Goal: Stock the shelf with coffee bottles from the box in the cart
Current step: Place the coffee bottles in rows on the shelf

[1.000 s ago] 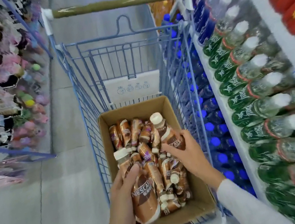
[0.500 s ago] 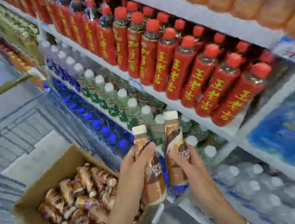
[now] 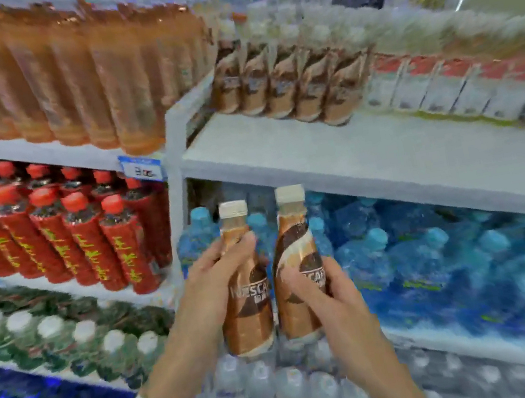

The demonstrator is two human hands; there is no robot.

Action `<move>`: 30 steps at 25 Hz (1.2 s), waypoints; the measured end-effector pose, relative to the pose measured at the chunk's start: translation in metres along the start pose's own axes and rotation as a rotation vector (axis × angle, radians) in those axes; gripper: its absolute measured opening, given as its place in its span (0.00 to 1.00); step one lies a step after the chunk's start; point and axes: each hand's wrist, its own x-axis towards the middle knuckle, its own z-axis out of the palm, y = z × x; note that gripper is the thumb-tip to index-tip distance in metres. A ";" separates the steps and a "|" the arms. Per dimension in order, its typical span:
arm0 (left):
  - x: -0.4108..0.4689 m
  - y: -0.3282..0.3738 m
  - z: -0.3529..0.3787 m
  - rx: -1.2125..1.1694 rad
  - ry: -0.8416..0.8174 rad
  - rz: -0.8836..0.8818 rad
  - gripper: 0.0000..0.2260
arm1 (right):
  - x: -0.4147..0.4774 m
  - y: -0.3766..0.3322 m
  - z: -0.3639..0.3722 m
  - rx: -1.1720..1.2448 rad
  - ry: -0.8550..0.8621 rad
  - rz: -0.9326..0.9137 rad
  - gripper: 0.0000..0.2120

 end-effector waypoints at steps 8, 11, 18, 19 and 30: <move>0.068 0.049 0.163 0.076 -0.150 0.234 0.08 | 0.053 -0.079 -0.132 -0.088 0.219 -0.193 0.22; 0.095 0.072 0.191 0.157 -0.212 0.351 0.09 | 0.084 -0.100 -0.151 -0.102 0.273 -0.261 0.23; 0.151 0.070 0.208 0.280 -0.249 0.453 0.09 | 0.143 -0.107 -0.168 -0.172 0.249 -0.273 0.17; 0.156 0.066 0.206 0.274 -0.253 0.449 0.11 | 0.148 -0.104 -0.168 -0.179 0.243 -0.270 0.17; 0.162 0.044 0.173 0.598 -0.272 0.449 0.35 | 0.153 -0.080 -0.182 -0.302 0.279 -0.315 0.36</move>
